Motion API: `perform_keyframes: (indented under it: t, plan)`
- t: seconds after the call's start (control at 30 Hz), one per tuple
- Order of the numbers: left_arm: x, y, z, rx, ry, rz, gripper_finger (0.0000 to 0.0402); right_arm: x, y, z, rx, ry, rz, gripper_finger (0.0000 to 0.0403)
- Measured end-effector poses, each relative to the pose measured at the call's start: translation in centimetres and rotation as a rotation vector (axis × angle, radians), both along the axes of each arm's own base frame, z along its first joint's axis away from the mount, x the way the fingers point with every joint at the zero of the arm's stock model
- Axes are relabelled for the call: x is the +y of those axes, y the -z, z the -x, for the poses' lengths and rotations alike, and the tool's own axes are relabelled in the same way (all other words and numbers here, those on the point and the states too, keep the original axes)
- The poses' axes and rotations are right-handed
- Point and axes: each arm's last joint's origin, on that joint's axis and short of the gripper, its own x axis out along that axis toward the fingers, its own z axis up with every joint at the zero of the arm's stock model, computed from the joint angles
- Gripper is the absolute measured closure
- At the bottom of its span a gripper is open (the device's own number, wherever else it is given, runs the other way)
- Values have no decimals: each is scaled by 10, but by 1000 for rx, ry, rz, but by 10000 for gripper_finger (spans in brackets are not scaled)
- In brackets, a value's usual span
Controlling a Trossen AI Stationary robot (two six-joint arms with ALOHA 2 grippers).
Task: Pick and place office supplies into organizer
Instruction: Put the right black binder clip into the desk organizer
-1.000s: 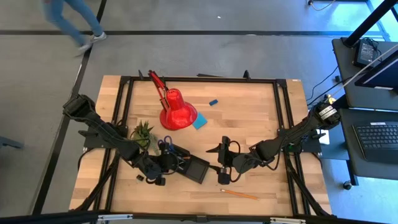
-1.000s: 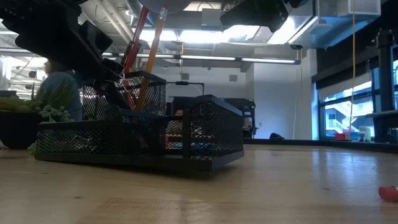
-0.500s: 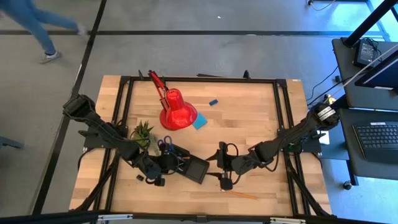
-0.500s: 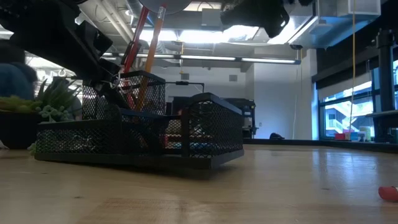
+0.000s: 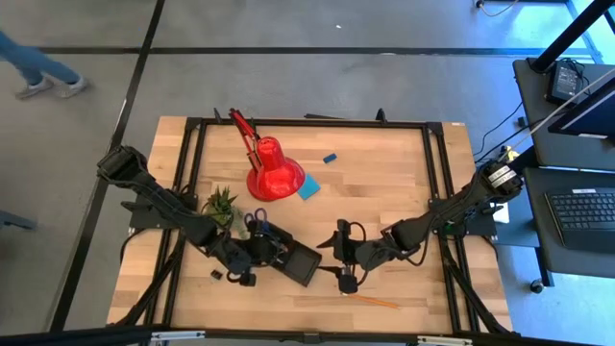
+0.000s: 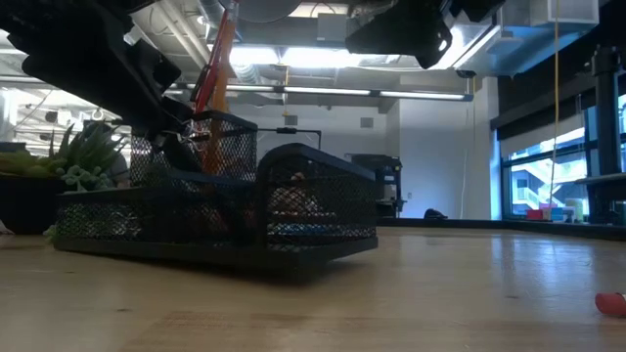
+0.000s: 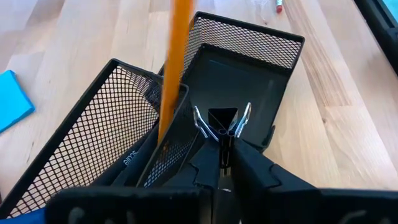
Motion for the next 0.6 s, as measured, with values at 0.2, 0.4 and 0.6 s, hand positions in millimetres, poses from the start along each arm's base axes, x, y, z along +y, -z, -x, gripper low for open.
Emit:
perform_keyframes:
  t: [0.2,0.4,0.6]
  plan:
    - [2,0,-1,1,-5,2,364,0,0,0,0,0,1,136]
    - [0,0,-1,21,29,31,372,0,0,0,0,0,0,136]
    - [0,1,0,33,48,48,369,0,0,0,1,0,0,136]
